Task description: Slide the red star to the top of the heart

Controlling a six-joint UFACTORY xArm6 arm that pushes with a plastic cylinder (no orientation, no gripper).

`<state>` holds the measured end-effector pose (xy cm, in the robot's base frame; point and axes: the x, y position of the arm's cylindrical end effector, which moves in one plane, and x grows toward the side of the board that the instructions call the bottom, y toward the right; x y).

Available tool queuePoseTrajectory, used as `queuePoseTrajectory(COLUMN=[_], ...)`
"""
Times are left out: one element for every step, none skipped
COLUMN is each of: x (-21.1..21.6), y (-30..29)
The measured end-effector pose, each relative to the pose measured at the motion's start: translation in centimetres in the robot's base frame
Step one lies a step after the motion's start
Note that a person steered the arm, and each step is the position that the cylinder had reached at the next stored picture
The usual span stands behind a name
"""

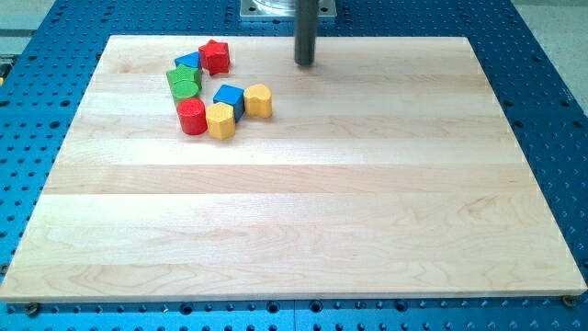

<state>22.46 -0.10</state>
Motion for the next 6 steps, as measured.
queuePoseTrajectory(x=[-2.2,-1.5,2.9,4.8,-2.1,0.8], y=[-8.7,-15.5,-7.5,-2.5,-11.6,-23.4])
